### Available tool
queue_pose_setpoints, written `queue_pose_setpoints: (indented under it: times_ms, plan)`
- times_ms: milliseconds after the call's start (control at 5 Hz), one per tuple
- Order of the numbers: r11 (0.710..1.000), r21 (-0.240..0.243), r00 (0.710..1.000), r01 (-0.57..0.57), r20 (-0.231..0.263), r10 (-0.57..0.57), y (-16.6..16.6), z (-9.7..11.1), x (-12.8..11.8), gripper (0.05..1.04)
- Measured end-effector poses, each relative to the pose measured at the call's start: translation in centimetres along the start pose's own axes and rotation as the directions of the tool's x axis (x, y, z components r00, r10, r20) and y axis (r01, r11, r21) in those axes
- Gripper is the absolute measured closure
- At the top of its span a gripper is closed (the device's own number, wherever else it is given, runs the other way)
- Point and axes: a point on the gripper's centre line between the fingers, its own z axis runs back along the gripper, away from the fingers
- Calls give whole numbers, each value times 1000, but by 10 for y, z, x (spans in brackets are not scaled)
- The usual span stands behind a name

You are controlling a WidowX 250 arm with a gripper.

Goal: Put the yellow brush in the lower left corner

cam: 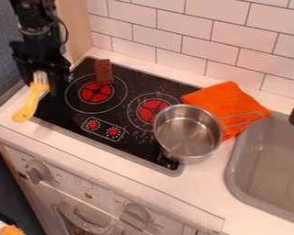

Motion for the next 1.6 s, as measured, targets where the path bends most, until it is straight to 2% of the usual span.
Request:
queue_pose_setpoints:
  times_ms: [400,600,800,1200,1400,1600]
  plan:
    - [1000,3,999,-11,-45,11,5,-25,9,318]
    - [1000,2,998,-21,-62,21,8,-28,8,242]
    - [999,-7,995,-32,-92,31,10,-30,10,76]
    - [1000,-12,995,-21,-98,20,5,-30,7,84]
    - [1000,-11,997,-10,-75,9,-1,-17,9,84]
    - [1000,3,1000,-8,-3,8,1,8,15,84]
